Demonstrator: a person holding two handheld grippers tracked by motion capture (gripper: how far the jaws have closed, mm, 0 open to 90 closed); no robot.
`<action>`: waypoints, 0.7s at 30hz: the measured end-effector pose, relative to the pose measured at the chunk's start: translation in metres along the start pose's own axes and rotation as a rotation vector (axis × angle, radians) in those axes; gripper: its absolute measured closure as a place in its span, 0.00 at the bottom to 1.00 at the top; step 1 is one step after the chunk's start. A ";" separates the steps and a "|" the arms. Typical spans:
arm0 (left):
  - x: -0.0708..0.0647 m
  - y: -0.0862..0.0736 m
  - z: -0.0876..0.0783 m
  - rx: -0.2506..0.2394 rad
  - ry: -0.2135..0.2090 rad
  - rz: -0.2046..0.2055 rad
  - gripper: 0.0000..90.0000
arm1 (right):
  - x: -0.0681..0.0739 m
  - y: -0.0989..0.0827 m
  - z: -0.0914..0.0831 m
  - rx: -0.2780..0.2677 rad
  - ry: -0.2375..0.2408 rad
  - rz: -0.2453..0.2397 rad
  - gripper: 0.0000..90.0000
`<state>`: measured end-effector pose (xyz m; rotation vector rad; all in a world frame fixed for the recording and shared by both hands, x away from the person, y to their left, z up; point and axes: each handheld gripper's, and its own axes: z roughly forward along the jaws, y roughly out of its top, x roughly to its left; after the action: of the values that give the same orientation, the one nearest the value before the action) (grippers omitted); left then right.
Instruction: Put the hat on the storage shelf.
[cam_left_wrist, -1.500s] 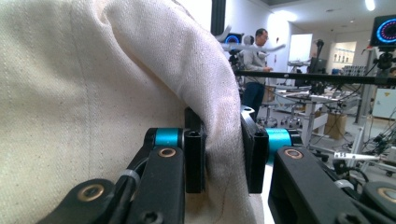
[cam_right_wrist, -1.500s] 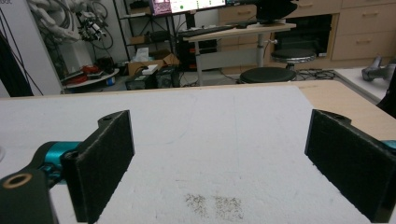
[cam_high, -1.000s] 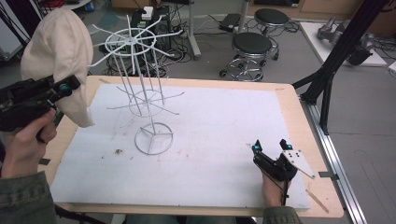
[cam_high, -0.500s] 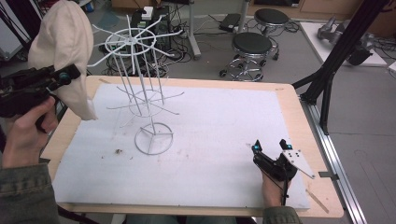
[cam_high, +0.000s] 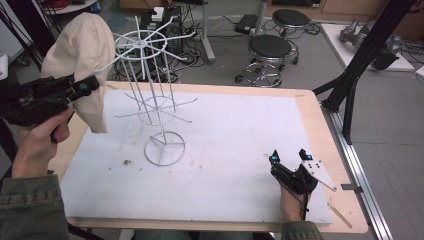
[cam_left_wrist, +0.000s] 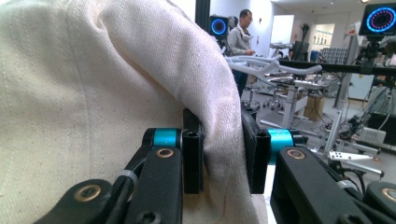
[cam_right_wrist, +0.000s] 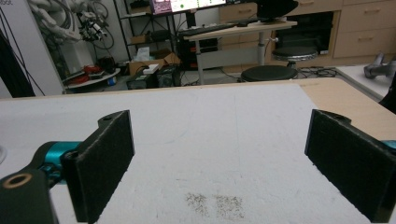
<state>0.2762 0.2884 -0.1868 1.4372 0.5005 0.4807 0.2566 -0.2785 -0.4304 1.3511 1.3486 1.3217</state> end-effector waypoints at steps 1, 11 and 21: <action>0.000 -0.001 0.000 -0.002 -0.002 0.002 0.82 | 0.000 0.000 0.000 0.000 0.000 0.000 0.08; 0.004 -0.017 0.000 -0.009 -0.041 -0.054 0.82 | 0.000 0.000 0.000 -0.004 -0.003 -0.003 0.08; 0.003 -0.026 0.003 -0.009 -0.034 -0.076 0.69 | 0.000 0.000 0.000 -0.003 -0.004 -0.001 0.08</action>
<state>0.2809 0.2862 -0.2123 1.4101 0.5230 0.3967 0.2568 -0.2781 -0.4305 1.3501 1.3441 1.3189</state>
